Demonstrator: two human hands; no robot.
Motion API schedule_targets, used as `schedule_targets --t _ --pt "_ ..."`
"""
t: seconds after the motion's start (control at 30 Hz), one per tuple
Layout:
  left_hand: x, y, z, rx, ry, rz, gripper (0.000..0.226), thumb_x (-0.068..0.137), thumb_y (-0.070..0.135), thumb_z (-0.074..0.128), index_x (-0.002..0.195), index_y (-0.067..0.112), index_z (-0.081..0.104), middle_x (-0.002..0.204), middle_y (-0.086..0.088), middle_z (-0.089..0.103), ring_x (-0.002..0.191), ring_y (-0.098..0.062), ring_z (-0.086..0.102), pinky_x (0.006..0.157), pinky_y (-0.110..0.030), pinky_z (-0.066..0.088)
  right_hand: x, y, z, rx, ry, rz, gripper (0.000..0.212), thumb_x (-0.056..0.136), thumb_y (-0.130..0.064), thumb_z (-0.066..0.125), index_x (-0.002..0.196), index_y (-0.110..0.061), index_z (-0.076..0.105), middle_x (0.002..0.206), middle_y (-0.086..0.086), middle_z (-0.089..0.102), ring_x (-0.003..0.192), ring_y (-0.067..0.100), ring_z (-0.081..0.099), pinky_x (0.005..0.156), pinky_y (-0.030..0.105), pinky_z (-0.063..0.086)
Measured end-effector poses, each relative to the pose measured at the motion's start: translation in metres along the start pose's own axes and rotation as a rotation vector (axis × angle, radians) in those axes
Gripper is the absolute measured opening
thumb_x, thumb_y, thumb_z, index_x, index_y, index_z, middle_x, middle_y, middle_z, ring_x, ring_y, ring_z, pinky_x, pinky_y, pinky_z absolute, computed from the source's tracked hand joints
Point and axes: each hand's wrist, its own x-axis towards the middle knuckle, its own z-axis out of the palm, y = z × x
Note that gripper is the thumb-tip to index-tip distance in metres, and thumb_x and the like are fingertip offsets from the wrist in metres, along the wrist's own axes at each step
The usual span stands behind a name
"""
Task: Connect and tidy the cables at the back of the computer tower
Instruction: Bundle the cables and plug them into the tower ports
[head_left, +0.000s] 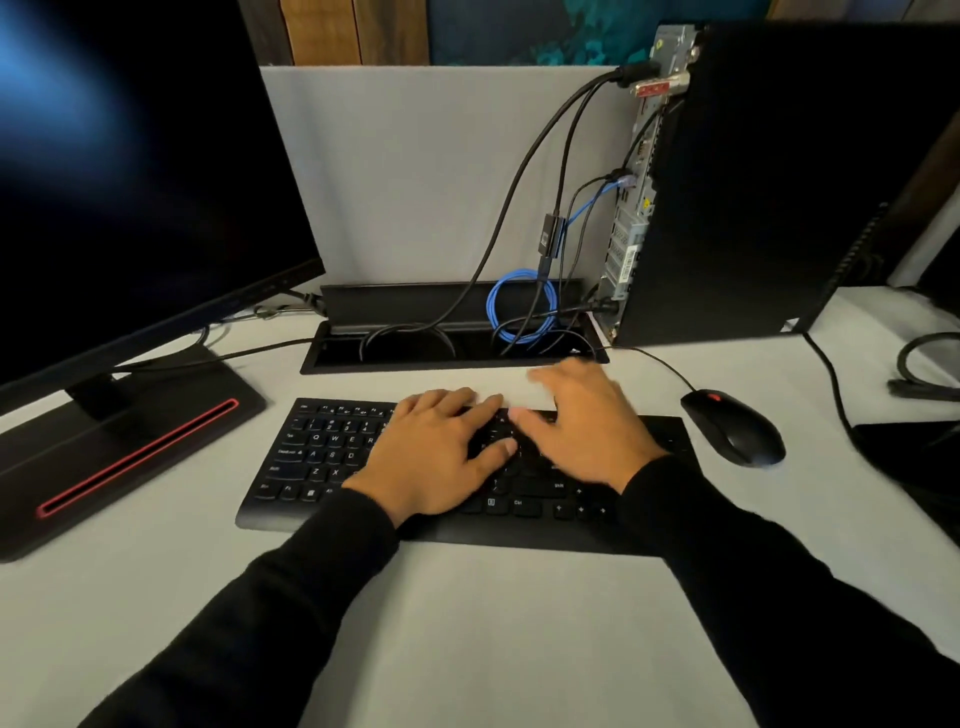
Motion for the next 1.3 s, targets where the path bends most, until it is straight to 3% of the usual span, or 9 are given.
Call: schedule_targets --t 0.07,0.2,0.4,0.57,1.0,1.17,1.3 --pt "-0.003 -0.001 0.005 0.005 0.022 -0.051 0.083 0.087 0.078 0.007 0.158 0.041 0.026 0.16 0.005 0.039 0.148 -0.021 0.032 0.123 -0.046 0.018 -0.018 -0.003 0.012 -0.106 -0.078 -0.043 0.055 0.105 -0.054 0.038 0.154 -0.029 0.043 0.153 0.002 0.048 0.142 0.025 0.038 0.117 0.045 0.03" --pt "-0.003 0.002 0.005 -0.007 0.022 -0.063 0.072 0.096 0.074 0.017 0.159 0.04 0.023 0.163 0.005 0.034 0.151 -0.02 0.027 0.125 -0.046 0.011 -0.027 -0.003 0.016 -0.159 -0.056 -0.034 0.057 0.108 -0.053 0.029 0.159 -0.029 0.034 0.159 0.0 0.043 0.148 0.022 0.034 0.122 0.042 0.02" --pt "-0.003 0.002 0.002 -0.035 0.002 -0.086 0.078 0.09 0.077 0.011 0.158 0.043 0.025 0.164 0.005 0.034 0.152 -0.02 0.026 0.125 -0.046 0.013 -0.028 -0.005 0.015 -0.138 -0.045 -0.023 0.056 0.107 -0.054 0.032 0.157 -0.03 0.039 0.157 -0.001 0.047 0.146 0.02 0.038 0.121 0.042 0.025" --pt "0.001 0.001 0.004 -0.037 0.004 -0.11 0.067 0.098 0.072 0.021 0.158 0.044 0.026 0.164 0.005 0.033 0.152 -0.02 0.026 0.125 -0.045 0.013 -0.027 -0.003 0.017 -0.118 -0.03 -0.012 0.056 0.106 -0.056 0.034 0.155 -0.03 0.042 0.156 -0.001 0.049 0.146 0.02 0.039 0.12 0.043 0.027" --pt "0.0 0.001 0.005 -0.048 0.015 -0.111 0.068 0.096 0.073 0.021 0.157 0.043 0.03 0.162 0.005 0.037 0.15 -0.022 0.029 0.124 -0.047 0.016 -0.026 -0.002 0.019 -0.087 -0.005 0.011 0.057 0.103 -0.058 0.038 0.152 -0.031 0.048 0.152 -0.003 0.054 0.141 0.019 0.045 0.118 0.043 0.031" --pt "0.003 0.003 0.005 -0.091 0.05 -0.148 0.06 0.096 0.07 0.031 0.149 0.045 0.043 0.156 0.007 0.044 0.146 -0.022 0.034 0.121 -0.047 0.02 -0.024 -0.007 0.017 -0.06 -0.003 0.044 0.053 0.101 -0.058 0.042 0.146 -0.033 0.054 0.14 -0.002 0.062 0.131 0.02 0.051 0.111 0.044 0.037" --pt "0.021 0.015 -0.016 -0.118 0.008 -0.21 0.045 0.093 0.061 0.041 0.122 0.039 0.068 0.126 0.004 0.064 0.125 -0.026 0.052 0.105 -0.052 0.035 -0.014 -0.017 0.007 -0.022 -0.086 0.111 0.042 0.097 -0.049 0.05 0.132 -0.03 0.065 0.121 0.001 0.068 0.118 0.025 0.058 0.103 0.046 0.044"
